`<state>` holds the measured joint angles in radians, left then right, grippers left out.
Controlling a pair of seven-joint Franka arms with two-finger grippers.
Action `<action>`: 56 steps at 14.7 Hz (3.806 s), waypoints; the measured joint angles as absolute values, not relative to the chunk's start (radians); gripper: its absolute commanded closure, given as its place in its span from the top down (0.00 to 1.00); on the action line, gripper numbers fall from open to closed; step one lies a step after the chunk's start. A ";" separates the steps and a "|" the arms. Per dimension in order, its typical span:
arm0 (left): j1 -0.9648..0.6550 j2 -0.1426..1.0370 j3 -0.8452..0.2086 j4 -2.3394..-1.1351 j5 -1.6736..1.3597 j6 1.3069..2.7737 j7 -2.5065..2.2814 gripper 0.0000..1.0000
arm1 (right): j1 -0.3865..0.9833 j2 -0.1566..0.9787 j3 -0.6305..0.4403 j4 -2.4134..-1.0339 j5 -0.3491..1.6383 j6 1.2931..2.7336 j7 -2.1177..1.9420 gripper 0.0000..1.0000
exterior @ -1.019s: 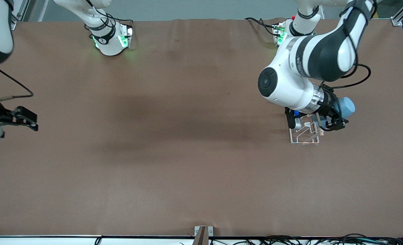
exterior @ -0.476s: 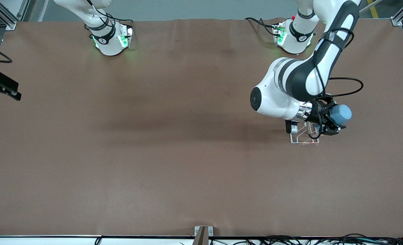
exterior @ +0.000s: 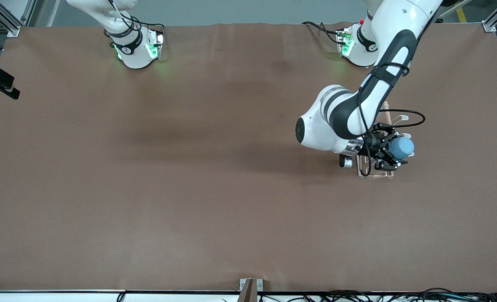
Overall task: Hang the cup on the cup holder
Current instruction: 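Carry the cup to the holder with the left gripper while the right retracts, then lower the cup onto a holder hook with the left gripper, then open the left gripper and withdraw it from the hanging cup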
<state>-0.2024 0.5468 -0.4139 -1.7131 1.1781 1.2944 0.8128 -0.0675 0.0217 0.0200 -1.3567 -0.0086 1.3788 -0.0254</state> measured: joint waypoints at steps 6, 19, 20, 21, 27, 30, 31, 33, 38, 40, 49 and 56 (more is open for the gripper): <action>-0.204 0.597 -0.413 -1.730 1.178 1.294 0.763 0.33 | -0.055 0.009 -0.001 -1.442 -0.006 1.450 -0.025 1.00; -0.201 0.616 -0.412 -1.754 1.180 1.293 0.579 1.00 | -0.054 -0.002 -0.010 -1.458 -0.006 1.461 -0.025 1.00; -0.198 0.608 -0.412 -1.736 1.178 1.293 0.575 1.00 | -0.054 -0.002 -0.010 -1.458 -0.006 1.461 -0.025 1.00; -0.195 0.598 -0.412 -1.709 1.165 1.293 0.573 1.00 | -0.054 -0.002 -0.010 -1.458 -0.006 1.461 -0.025 1.00; -0.182 0.521 -0.412 -1.419 0.860 1.291 0.481 1.00 | -0.054 -0.002 -0.010 -1.459 -0.006 1.461 -0.025 1.00; -0.153 0.480 -0.414 -1.326 0.686 1.292 0.305 1.00 | -0.054 -0.002 -0.010 -1.460 -0.006 1.461 -0.025 1.00; -0.148 0.464 -0.414 -1.307 0.629 1.295 0.231 1.00 | -0.054 -0.002 -0.010 -1.460 -0.006 1.461 -0.025 1.00; -0.148 0.435 -0.415 -1.269 0.537 1.315 0.078 1.00 | -0.054 -0.002 -0.011 -1.460 -0.006 1.462 -0.025 1.00; -0.090 0.376 -0.414 -1.219 0.319 1.368 -0.170 1.00 | -0.054 -0.002 -0.011 -1.461 -0.006 1.462 -0.025 1.00; -0.030 0.350 -0.415 -1.216 0.270 1.379 -0.177 1.00 | -0.054 -0.002 -0.011 -1.461 -0.006 1.462 -0.025 1.00; 0.049 0.228 -0.389 -1.211 0.164 1.401 -0.179 1.00 | -0.054 -0.002 -0.012 -1.461 -0.006 1.462 -0.025 1.00; 0.036 0.004 -0.217 -1.428 0.031 1.398 -0.137 1.00 | -0.054 -0.002 -0.013 -1.462 -0.006 1.462 -0.025 1.00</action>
<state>0.0361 0.0044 -0.2171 -1.4281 0.0312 1.3983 -0.1369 -0.0544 -0.0017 -0.0130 -1.4619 -0.0057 1.4619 -0.0253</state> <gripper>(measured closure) 0.000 0.000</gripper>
